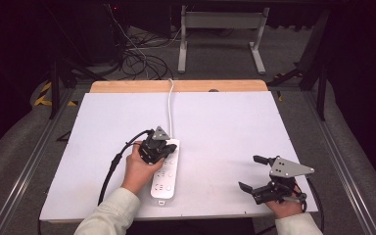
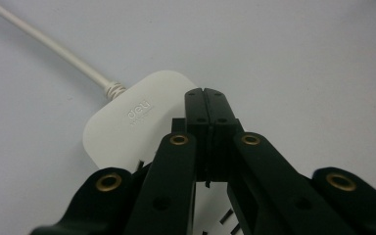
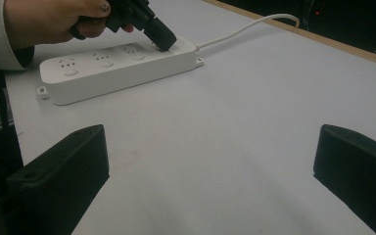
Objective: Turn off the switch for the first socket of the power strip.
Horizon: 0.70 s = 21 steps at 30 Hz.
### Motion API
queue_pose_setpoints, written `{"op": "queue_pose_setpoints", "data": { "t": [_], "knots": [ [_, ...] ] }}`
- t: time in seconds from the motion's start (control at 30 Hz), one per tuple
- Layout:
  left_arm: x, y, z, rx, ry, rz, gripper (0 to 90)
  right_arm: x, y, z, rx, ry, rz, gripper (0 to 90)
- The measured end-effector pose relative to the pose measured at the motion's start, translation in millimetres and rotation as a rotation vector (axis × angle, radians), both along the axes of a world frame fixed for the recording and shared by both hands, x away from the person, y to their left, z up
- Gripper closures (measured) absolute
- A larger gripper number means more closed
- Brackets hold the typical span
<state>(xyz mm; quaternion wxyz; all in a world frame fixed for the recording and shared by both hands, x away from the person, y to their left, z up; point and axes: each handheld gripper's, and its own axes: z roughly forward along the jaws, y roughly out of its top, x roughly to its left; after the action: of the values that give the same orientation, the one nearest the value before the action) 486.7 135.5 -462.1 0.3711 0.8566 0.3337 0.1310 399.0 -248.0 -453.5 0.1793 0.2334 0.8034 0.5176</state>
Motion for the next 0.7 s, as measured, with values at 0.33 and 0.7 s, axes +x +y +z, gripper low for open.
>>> {"op": "queue_pose_setpoints", "data": {
  "t": [0.33,0.7],
  "knots": [
    [-1.6,1.2,-3.9,-0.03,-0.018,0.008,90.0,-0.2,0.5,-0.2,-0.001,0.001,0.002,0.4],
    [-3.4,1.0,-5.5,-0.035,-0.032,0.017,90.0,-0.1,0.8,-0.6,-0.005,0.004,0.004,0.4]
  ]
}}
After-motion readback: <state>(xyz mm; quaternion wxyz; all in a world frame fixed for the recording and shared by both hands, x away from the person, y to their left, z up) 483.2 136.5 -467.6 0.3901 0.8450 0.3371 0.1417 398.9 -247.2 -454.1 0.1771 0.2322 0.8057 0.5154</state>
